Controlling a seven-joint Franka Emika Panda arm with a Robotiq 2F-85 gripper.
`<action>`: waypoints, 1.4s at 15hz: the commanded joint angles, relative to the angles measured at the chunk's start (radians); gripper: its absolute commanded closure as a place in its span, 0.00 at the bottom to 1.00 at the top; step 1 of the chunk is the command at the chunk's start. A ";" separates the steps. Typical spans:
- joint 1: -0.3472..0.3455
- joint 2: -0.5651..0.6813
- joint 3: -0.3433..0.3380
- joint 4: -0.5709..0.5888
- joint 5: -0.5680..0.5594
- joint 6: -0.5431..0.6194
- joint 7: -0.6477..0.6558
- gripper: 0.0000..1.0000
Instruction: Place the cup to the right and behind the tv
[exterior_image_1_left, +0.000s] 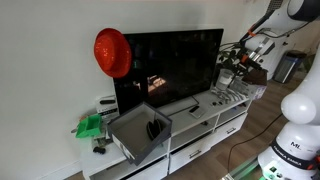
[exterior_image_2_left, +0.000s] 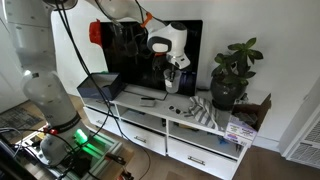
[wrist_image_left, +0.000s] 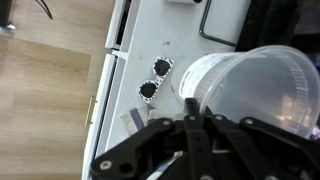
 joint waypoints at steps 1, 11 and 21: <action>-0.070 0.172 0.007 0.207 0.117 -0.055 0.090 0.99; -0.126 0.480 0.047 0.561 0.390 0.142 0.366 0.99; -0.112 0.494 0.039 0.567 0.355 0.131 0.380 0.99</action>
